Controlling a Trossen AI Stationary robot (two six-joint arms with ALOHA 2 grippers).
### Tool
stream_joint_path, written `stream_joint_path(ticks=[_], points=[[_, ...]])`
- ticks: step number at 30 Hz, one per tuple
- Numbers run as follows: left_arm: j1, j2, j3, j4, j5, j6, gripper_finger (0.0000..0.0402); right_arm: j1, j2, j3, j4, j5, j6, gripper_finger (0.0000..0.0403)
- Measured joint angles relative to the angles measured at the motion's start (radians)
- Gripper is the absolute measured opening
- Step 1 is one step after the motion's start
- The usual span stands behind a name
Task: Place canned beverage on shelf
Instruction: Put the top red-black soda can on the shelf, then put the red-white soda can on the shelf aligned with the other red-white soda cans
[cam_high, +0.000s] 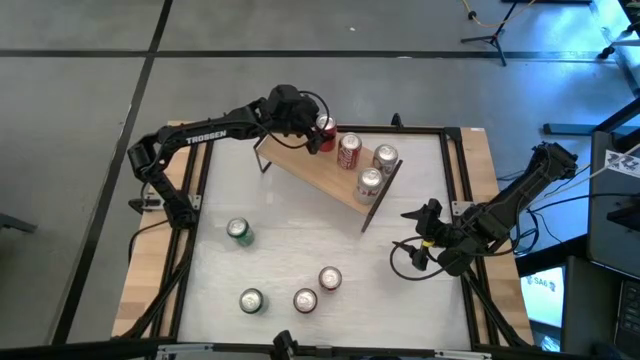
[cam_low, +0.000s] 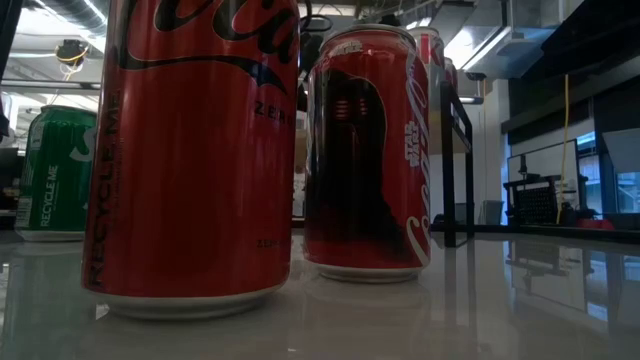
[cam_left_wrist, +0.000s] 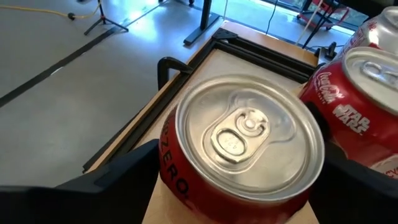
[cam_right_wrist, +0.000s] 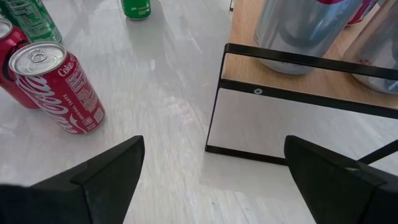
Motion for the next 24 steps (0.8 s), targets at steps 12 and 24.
stream_joint_path(ticks=[12, 24], points=[[0.0, 0.0, 0.0, 0.001, -0.012, 0.0, 0.0394, 0.0, 0.0, 0.0, 0.0, -0.006, 0.0, 0.0381], [0.0, -0.054, 0.0, 0.013, 0.002, 0.031, 0.0393, 0.0, 0.0, 0.0, -0.002, -0.006, 0.0, 0.0381]])
